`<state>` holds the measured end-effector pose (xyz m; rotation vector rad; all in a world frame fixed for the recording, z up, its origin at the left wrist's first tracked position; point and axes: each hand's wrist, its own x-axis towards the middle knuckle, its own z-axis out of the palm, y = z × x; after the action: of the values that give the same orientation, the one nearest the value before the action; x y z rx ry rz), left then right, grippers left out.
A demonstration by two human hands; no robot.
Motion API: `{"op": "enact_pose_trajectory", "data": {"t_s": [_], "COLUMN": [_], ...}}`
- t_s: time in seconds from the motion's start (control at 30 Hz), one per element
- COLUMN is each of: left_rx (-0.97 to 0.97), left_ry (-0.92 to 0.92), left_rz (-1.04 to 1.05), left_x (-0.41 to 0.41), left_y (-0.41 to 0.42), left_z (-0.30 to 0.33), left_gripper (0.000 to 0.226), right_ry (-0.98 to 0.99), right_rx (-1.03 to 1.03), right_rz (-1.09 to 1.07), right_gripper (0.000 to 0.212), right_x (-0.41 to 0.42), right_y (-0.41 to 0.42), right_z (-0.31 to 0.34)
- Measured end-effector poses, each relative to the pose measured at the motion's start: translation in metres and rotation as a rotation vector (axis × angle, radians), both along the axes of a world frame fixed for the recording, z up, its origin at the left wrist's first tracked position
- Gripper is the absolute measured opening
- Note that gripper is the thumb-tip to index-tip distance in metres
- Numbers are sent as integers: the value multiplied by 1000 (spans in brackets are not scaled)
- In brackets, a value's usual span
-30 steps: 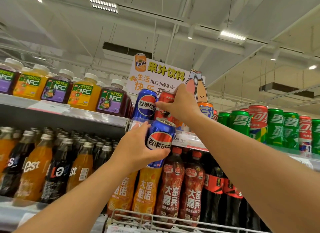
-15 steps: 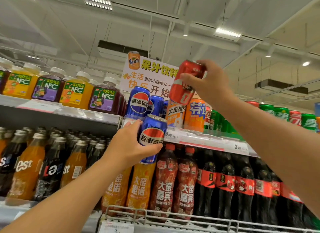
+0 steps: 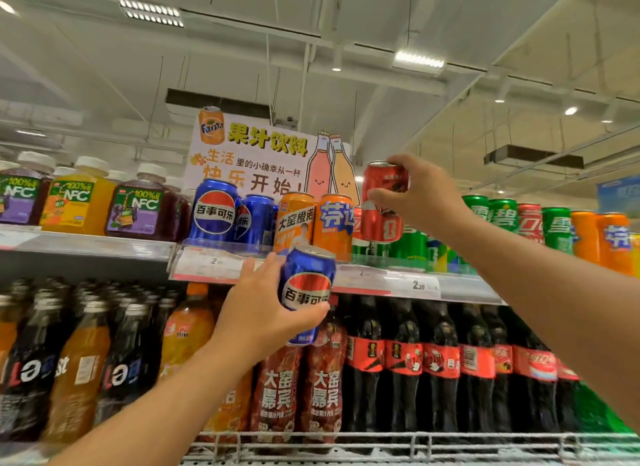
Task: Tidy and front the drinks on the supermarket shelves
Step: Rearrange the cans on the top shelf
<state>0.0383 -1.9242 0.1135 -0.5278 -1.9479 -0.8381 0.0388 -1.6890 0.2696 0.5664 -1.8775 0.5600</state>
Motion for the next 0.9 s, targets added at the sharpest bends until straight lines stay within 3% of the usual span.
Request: {"op": "enact_pose_trajectory", "data": {"t_s": [0.1,0.43,0.9], "left_rx": [31,47,25], "left_ry": [1,43,12], "left_rz": [-8,28,15], "left_x": [-1,-4,-4], "left_y": [-3,-2,-3], "left_z": [3,1,1], "left_gripper": [49,48,48], "right_ry": [-41,-226,-416], "right_rx": [-19,21,122], "right_rz": [-17,-122,-344], "right_gripper": [62,38,48], "right_x": [-19,-50,-51], "right_y": [1,-3,-15], "right_z": [-5,-1,-2]}}
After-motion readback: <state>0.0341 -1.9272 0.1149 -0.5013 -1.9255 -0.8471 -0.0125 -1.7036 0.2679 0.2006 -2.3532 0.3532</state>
